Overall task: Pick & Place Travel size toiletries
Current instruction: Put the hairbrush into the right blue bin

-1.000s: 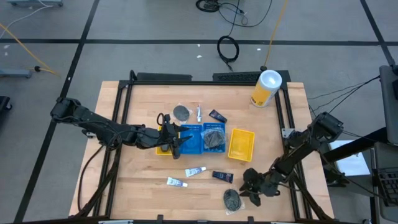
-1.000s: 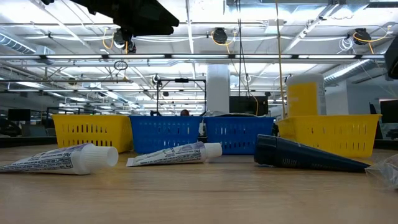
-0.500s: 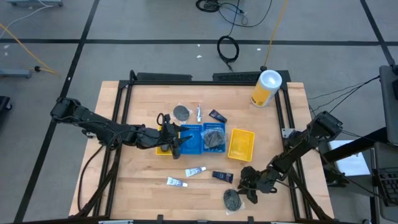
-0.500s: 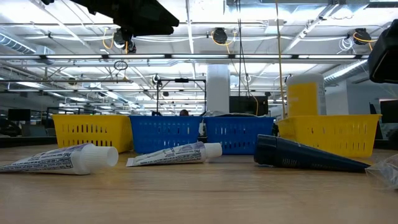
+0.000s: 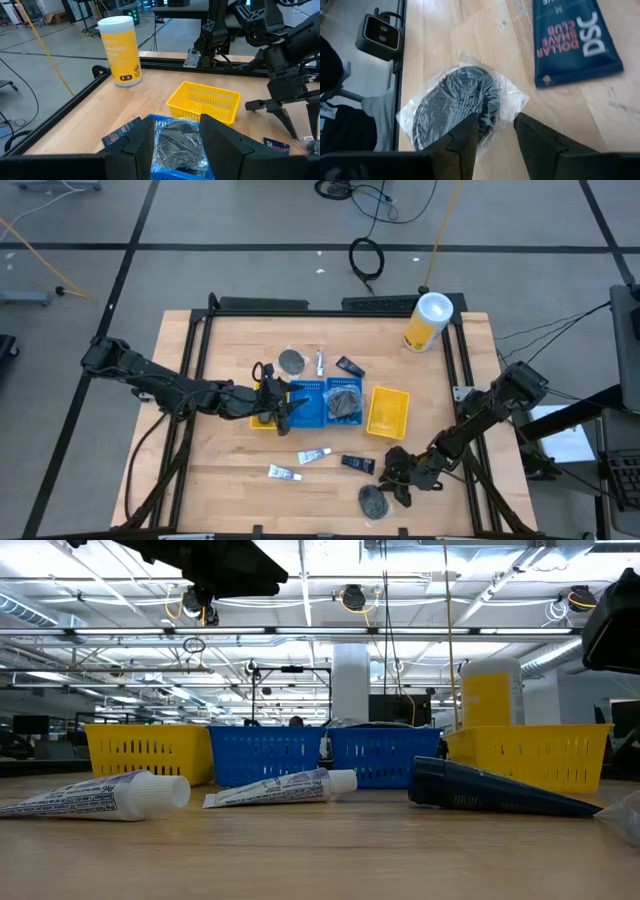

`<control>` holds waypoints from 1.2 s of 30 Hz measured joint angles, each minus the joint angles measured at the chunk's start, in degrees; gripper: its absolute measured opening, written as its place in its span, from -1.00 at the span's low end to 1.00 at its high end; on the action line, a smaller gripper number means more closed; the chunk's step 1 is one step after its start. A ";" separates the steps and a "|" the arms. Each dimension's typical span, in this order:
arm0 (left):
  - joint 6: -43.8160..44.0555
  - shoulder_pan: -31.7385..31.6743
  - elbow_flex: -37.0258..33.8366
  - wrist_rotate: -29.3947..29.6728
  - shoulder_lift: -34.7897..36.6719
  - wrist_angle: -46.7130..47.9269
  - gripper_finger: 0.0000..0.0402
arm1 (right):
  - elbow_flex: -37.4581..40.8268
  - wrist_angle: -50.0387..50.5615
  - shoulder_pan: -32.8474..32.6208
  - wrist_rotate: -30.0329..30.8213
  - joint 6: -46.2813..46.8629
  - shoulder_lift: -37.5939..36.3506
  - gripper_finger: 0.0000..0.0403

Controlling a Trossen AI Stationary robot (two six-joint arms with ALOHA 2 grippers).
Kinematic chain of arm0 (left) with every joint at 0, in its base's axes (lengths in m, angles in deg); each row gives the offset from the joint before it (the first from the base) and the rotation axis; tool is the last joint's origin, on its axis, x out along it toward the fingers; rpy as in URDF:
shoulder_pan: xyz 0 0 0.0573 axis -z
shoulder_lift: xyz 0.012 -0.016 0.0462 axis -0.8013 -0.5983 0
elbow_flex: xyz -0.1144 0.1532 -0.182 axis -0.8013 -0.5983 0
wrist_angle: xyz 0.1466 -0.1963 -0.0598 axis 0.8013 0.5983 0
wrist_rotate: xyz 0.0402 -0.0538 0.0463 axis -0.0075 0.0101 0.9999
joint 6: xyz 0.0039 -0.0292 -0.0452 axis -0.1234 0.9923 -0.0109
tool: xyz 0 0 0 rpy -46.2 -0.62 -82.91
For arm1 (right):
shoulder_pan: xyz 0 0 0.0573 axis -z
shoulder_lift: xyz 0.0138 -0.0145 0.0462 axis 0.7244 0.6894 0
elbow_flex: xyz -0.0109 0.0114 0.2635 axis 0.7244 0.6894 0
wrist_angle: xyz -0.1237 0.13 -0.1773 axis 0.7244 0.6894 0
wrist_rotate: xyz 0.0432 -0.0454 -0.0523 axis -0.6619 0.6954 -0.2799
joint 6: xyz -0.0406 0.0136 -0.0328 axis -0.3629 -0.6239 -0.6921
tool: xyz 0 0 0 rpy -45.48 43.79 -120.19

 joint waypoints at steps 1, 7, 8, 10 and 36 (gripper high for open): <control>0.00 0.01 0.01 0.00 0.01 0.02 -0.21 | 0.00 -0.32 0.24 -0.17 -0.48 0.47 -0.37; 0.00 0.01 0.01 0.00 0.00 0.07 -0.21 | 0.02 -0.73 1.37 -2.30 -2.23 1.49 -0.69; 0.00 0.02 0.02 0.00 0.00 0.04 -0.21 | 0.02 -0.77 1.51 -2.44 -2.58 1.52 -0.80; 0.00 0.00 0.02 0.00 0.00 0.07 -0.21 | 0.07 -0.84 1.63 -3.00 -4.08 1.52 -0.94; 0.17 0.02 0.00 0.02 0.00 1.25 -0.21 | -6.11 6.15 2.17 5.97 -23.07 -12.66 -1.00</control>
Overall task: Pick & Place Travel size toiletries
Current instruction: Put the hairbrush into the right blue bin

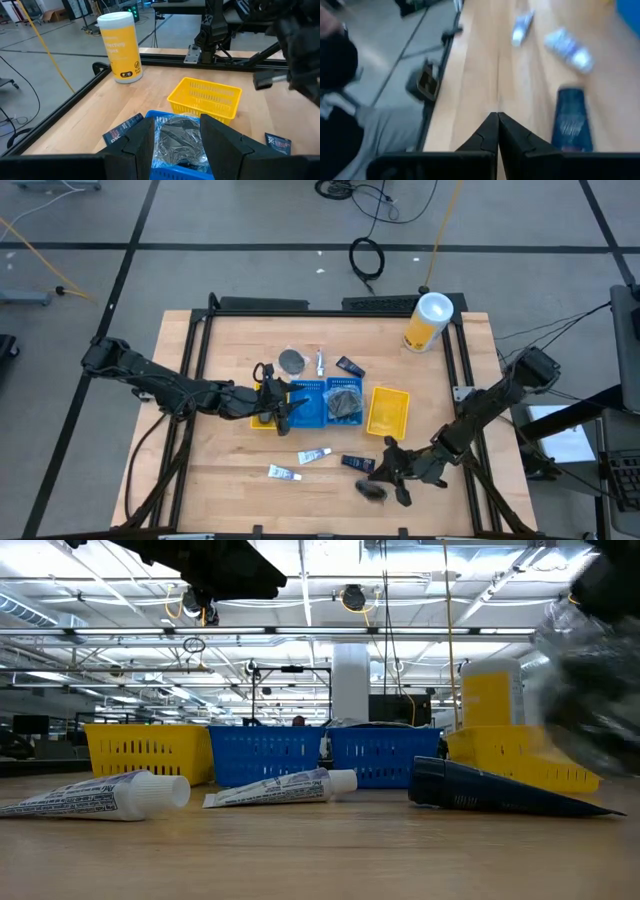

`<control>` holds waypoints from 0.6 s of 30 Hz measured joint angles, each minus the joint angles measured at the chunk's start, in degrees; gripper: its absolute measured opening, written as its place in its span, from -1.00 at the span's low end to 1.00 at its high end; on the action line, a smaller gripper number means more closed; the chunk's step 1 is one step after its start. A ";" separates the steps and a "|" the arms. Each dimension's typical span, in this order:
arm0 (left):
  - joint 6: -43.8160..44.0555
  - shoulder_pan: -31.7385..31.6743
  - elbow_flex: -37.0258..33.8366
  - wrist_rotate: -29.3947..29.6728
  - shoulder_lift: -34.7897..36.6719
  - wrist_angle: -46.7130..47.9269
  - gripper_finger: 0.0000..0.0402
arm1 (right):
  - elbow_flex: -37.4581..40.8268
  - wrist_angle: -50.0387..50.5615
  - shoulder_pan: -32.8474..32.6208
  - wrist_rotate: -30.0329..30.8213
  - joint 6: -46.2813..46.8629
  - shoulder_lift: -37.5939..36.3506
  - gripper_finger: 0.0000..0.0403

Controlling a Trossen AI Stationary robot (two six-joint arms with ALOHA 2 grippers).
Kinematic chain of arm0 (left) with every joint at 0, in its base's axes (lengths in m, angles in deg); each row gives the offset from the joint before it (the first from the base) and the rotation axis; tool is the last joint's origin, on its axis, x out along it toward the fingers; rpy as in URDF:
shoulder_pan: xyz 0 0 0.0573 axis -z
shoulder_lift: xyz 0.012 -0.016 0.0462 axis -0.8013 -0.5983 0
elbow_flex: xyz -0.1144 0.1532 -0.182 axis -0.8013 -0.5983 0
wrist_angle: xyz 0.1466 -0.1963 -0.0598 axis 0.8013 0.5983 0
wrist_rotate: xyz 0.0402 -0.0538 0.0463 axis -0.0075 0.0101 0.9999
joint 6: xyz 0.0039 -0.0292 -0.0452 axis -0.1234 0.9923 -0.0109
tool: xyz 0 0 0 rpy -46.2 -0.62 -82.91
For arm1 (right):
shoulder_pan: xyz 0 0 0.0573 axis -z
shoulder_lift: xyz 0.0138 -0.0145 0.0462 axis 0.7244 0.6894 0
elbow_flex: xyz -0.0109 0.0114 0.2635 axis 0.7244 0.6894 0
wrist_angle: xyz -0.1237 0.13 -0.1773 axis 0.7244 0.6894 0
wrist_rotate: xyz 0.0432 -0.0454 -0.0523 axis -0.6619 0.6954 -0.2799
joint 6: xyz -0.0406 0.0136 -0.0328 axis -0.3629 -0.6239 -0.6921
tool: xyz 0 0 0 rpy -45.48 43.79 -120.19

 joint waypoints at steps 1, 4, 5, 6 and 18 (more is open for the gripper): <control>0.04 -0.02 0.00 0.00 0.00 0.00 -0.21 | -0.08 0.58 0.32 0.36 -0.70 -0.92 -1.00; 0.16 0.00 0.00 0.00 0.00 0.00 -0.21 | 0.08 2.16 1.26 1.40 -4.03 -3.10 -1.00; 0.16 0.00 0.00 0.00 0.00 0.00 -0.21 | 0.08 2.11 1.70 1.41 -5.20 -4.03 -1.00; 0.16 -0.01 0.00 0.00 0.00 0.01 -0.21 | 0.07 1.94 2.13 1.45 -6.33 -4.97 -1.00; 0.14 -0.01 0.00 0.02 0.00 0.00 -0.21 | 0.05 4.57 9.28 1.59 -20.29 -15.19 -1.00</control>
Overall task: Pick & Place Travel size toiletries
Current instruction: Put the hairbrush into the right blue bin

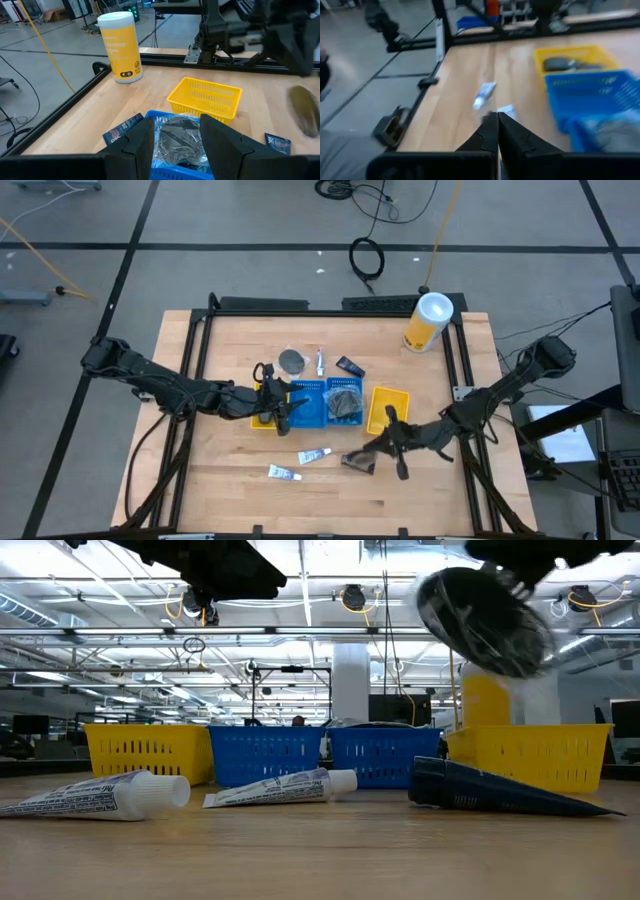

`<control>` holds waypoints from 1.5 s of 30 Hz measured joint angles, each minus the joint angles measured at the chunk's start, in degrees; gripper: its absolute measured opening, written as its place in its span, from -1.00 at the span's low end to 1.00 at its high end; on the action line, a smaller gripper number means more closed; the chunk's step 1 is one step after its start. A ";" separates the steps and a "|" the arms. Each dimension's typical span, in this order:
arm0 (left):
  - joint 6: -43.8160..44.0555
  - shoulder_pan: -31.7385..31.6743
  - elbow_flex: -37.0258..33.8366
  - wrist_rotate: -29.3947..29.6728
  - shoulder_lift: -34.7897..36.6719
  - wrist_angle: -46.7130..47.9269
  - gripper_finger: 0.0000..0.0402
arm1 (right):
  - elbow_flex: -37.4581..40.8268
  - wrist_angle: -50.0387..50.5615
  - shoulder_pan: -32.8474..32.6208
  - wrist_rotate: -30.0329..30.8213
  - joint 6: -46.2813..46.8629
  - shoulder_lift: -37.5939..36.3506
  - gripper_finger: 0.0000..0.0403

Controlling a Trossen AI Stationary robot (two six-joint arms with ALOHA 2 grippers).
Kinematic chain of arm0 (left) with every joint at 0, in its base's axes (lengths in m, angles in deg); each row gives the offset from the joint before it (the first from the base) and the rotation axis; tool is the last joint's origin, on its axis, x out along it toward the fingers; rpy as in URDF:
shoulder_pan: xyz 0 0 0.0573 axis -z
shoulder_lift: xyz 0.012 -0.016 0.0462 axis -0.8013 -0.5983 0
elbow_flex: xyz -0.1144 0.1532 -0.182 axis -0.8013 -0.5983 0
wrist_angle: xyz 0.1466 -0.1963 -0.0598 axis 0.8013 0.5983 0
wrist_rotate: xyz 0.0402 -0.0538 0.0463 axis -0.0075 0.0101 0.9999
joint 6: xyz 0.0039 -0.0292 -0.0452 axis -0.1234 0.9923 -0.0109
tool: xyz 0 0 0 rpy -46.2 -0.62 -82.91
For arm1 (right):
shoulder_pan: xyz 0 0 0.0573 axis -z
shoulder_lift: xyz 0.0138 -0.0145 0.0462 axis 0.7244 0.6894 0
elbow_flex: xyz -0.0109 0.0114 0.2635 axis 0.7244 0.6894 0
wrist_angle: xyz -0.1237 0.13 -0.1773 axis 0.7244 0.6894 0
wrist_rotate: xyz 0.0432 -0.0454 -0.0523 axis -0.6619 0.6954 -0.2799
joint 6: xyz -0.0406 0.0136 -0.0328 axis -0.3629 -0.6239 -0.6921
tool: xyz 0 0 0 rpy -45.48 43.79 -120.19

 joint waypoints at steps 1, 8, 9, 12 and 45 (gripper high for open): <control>0.00 -0.01 0.00 0.00 0.00 0.00 -0.21 | 0.00 0.00 0.92 0.01 -1.02 -0.65 -1.00; 0.00 0.00 0.00 0.02 0.00 0.00 -0.21 | 0.00 2.38 8.07 -0.02 -5.57 -3.19 -1.00; -0.02 -0.01 0.00 0.02 0.00 0.00 -0.21 | 0.00 2.36 9.19 -0.12 -6.12 -3.20 -1.00; -0.02 0.00 0.00 0.02 0.00 0.00 -0.21 | 0.00 2.47 12.42 -0.16 -7.55 -3.16 -1.00; -0.31 -0.03 0.00 0.15 0.00 0.00 -0.21 | -0.09 -2.97 25.49 3.03 -18.28 3.42 -1.00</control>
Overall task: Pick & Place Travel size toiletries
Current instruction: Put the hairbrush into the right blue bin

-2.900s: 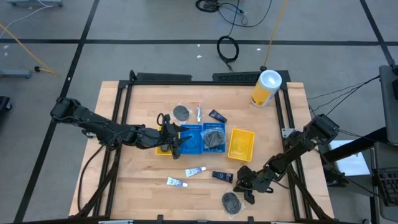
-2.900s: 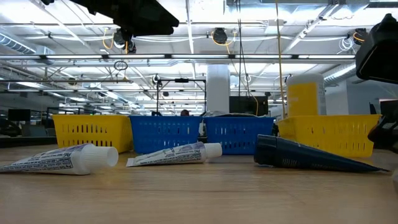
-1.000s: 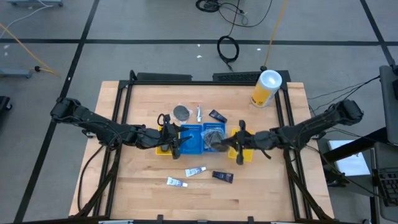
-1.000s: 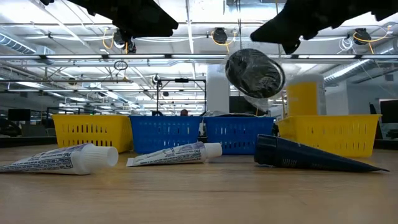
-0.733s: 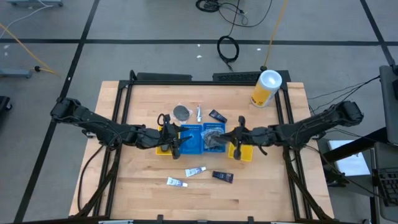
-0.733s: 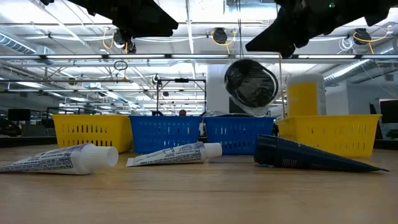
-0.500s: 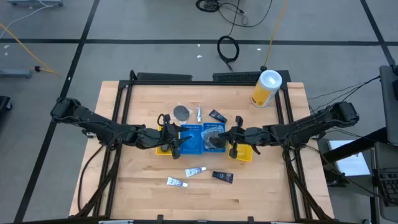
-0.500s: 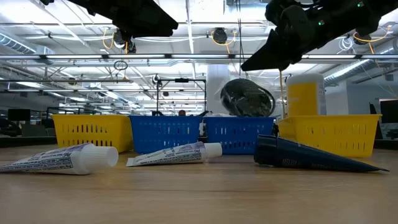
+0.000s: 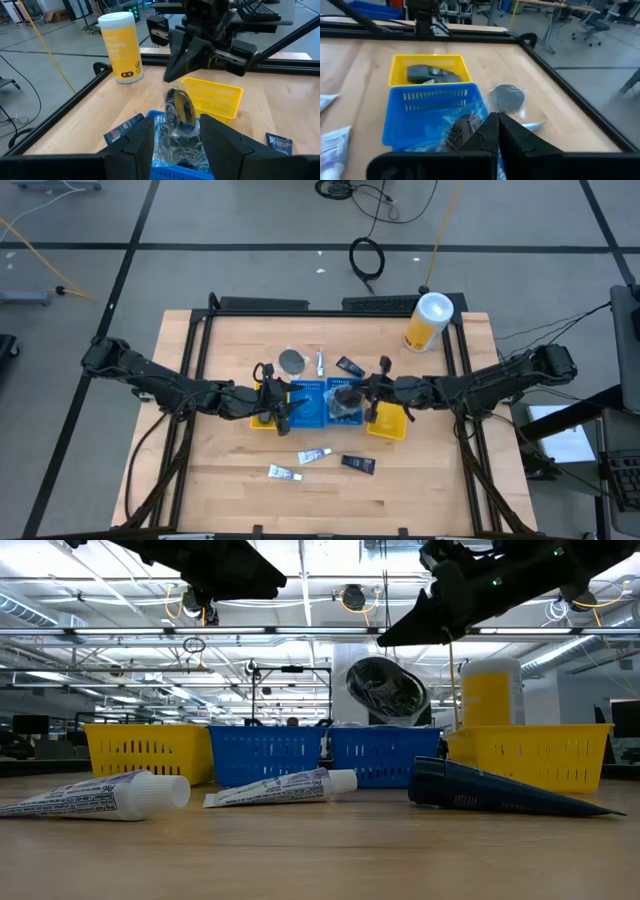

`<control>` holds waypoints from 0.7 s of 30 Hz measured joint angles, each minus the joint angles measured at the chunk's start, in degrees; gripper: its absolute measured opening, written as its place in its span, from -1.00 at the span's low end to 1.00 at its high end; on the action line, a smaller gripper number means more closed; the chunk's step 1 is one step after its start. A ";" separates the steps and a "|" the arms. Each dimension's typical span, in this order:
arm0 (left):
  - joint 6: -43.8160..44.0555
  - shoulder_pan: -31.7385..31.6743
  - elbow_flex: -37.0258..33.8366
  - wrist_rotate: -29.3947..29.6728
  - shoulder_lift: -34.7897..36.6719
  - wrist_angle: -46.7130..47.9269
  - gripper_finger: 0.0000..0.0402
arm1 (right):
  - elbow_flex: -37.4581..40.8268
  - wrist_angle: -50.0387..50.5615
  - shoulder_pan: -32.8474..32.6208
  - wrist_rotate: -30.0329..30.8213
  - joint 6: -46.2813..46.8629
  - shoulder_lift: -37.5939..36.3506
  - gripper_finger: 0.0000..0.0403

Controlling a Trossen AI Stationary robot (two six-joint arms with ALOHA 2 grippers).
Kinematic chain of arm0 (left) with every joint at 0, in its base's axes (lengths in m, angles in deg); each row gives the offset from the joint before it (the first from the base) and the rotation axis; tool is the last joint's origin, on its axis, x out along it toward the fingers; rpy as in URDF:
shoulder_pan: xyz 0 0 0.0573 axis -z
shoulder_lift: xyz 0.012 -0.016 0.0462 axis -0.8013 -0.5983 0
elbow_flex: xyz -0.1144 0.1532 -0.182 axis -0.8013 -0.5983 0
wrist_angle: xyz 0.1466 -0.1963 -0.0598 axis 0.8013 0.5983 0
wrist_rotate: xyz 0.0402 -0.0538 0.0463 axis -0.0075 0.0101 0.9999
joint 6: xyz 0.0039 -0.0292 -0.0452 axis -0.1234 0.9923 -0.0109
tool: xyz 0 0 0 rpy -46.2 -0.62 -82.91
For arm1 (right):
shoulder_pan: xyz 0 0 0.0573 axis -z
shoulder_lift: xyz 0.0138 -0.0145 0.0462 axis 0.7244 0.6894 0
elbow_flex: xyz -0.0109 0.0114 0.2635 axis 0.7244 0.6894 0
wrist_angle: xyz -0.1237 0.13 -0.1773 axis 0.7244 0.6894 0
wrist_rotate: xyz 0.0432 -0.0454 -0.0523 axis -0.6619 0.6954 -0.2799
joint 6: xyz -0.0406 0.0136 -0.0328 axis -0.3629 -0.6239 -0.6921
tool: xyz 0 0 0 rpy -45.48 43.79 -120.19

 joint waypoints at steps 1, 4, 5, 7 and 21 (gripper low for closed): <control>0.02 0.00 0.00 0.00 0.00 0.02 -0.21 | 0.00 0.00 0.18 0.06 -0.34 0.00 -1.00; 0.04 0.00 0.00 -0.01 0.00 0.03 -0.21 | 0.00 0.29 0.68 1.55 -1.55 0.02 -1.00; 0.04 0.00 0.00 -0.02 0.00 0.04 -0.21 | 0.00 0.39 0.84 1.60 -1.62 0.00 -1.00; 0.07 0.00 0.00 -0.02 0.00 0.12 -0.21 | 0.00 0.35 1.18 1.36 -1.60 0.02 -1.00; -0.28 -0.03 0.00 0.14 0.00 0.44 -0.21 | 0.11 -0.13 1.20 -1.90 -1.45 4.24 -1.00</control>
